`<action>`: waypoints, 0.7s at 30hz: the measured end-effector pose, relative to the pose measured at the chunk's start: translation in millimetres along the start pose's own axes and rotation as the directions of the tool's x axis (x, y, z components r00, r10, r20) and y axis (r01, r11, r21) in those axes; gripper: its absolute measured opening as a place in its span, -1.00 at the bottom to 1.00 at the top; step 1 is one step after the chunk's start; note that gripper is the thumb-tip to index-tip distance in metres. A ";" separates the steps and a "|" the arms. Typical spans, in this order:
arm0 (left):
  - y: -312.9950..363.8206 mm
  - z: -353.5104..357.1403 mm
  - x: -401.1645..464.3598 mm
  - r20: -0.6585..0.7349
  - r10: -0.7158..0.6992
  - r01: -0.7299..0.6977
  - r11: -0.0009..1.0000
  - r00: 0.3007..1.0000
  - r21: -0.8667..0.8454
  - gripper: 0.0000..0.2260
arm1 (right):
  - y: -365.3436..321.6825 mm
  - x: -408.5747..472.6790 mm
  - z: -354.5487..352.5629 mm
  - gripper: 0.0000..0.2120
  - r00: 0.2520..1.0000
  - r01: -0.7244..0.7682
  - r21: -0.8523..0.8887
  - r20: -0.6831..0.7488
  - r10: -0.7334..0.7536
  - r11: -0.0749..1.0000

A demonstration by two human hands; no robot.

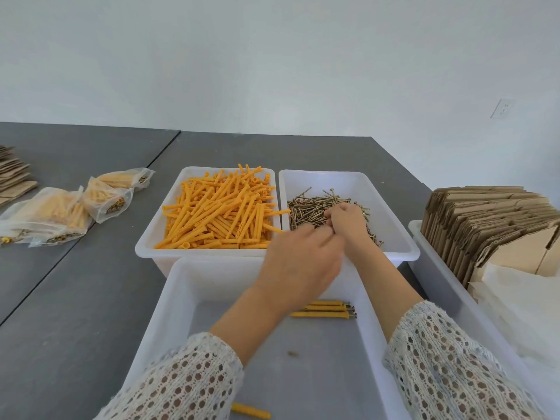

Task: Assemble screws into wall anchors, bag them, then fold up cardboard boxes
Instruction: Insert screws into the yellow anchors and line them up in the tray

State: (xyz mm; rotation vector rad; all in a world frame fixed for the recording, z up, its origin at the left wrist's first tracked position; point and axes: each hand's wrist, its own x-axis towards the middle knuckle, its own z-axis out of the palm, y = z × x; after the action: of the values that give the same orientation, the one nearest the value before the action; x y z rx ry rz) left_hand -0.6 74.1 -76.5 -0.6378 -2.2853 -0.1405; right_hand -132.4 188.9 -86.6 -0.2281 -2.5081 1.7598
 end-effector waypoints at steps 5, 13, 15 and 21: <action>-55.3 -12.7 -4.1 -0.137 -0.295 0.306 0.950 0.946 0.067 -0.83 | 0.1 -4.6 1.3 -0.84 0.988 0.132 -0.315 -0.035 -0.151 0.940; -100.1 2.4 -33.3 0.167 -0.582 0.563 0.813 0.796 0.153 -0.70 | -5.0 -16.7 7.6 -0.65 0.993 0.099 -0.785 0.121 -0.005 0.611; -101.0 5.5 -34.0 0.219 -0.552 0.555 0.830 0.805 0.051 -0.72 | -6.0 -18.6 7.3 -0.67 0.994 0.082 -0.788 0.112 0.011 0.610; -100.8 5.4 -32.6 0.283 -0.582 0.618 0.784 0.762 -0.052 -0.74 | -4.4 -16.2 6.9 -0.77 0.993 0.097 -0.761 0.121 -0.007 0.642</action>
State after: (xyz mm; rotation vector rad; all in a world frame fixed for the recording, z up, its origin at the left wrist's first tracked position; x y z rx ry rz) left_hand -33.4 -25.2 -94.0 0.0542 -2.6777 -0.5666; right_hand -117.7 178.4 -84.4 -0.0893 -3.1446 0.5635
